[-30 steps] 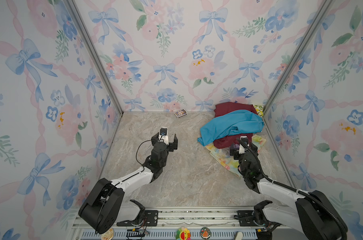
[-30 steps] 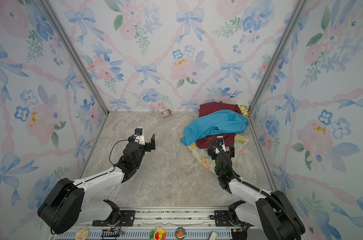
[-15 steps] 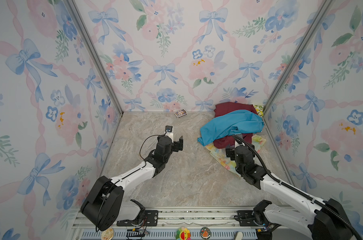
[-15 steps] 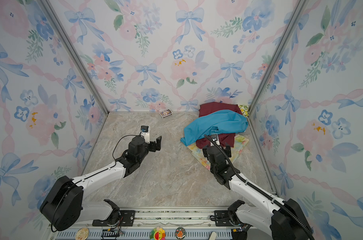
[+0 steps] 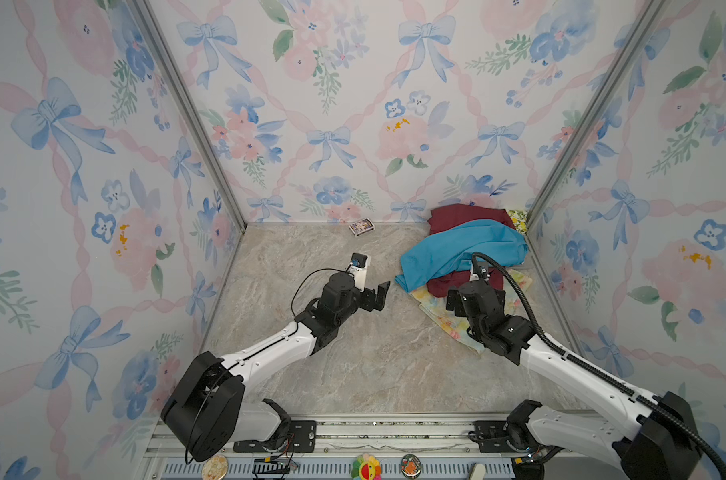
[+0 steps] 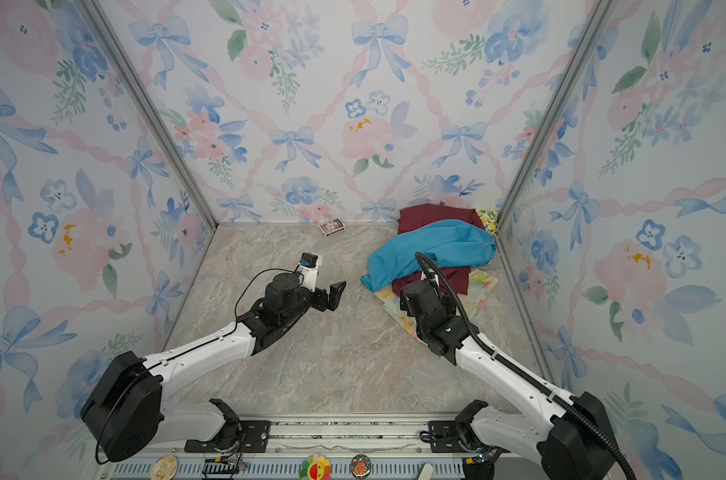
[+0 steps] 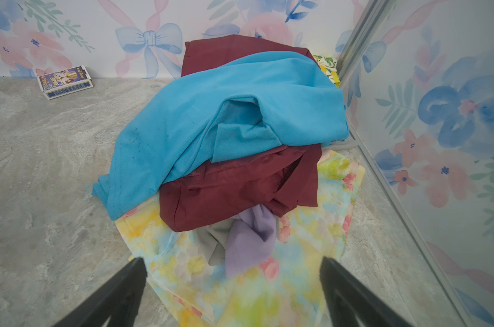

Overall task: Pick out a specific cloth from the pile
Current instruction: 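Move the right gripper toward the cloth pile while the left arm extends toward it, then lower the right gripper into the pile and grasp the lavender cloth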

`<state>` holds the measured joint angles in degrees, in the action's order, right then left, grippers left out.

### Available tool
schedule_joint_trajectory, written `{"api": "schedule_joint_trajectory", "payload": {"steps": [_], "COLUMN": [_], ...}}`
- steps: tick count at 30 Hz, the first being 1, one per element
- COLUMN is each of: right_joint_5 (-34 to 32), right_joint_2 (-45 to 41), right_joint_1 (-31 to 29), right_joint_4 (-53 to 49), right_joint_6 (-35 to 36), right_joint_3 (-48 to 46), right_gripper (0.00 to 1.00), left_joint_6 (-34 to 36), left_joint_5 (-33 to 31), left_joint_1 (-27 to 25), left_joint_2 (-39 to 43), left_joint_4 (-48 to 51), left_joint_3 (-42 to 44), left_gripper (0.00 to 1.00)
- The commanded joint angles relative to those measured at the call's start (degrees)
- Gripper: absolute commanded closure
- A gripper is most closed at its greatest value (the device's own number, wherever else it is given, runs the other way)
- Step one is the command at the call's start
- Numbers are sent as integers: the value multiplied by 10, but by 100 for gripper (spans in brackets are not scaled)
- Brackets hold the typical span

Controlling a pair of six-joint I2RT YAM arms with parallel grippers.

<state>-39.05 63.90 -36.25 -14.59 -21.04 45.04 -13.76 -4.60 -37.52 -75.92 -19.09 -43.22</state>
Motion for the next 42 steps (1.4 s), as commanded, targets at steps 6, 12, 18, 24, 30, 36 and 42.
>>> {"api": "schedule_joint_trajectory", "payload": {"steps": [6, 12, 18, 24, 30, 36, 42], "right_joint_5": [54, 148, 220, 318, 358, 394, 420], "right_joint_2": [19, 14, -2, -4, 9, 29, 46], "right_joint_1": [13, 75, 152, 228, 259, 281, 308], "right_joint_4": [-78, -65, -48, 0, 45, 85, 120], "right_joint_6": [-74, -120, -188, -245, -270, -282, -298], "right_joint_3": [45, 29, -17, -62, -92, -104, -117], "right_gripper": [1, 0, 2, 5, 11, 30, 38], "left_joint_6": [-11, -20, -14, 6, 29, 30, 30], "left_joint_5": [35, 40, 22, 1, -17, -9, -7], "left_joint_1": [-19, -39, -74, -117, -166, -193, -199], "left_joint_2": [6, -2, -16, -30, -35, -37, -31], "left_joint_4": [27, 33, 48, 66, 74, 76, 76], "left_joint_3": [-26, -34, -44, -53, -57, -59, -59], "left_gripper": [2, 3, 5, 8, 10, 13, 15]}}
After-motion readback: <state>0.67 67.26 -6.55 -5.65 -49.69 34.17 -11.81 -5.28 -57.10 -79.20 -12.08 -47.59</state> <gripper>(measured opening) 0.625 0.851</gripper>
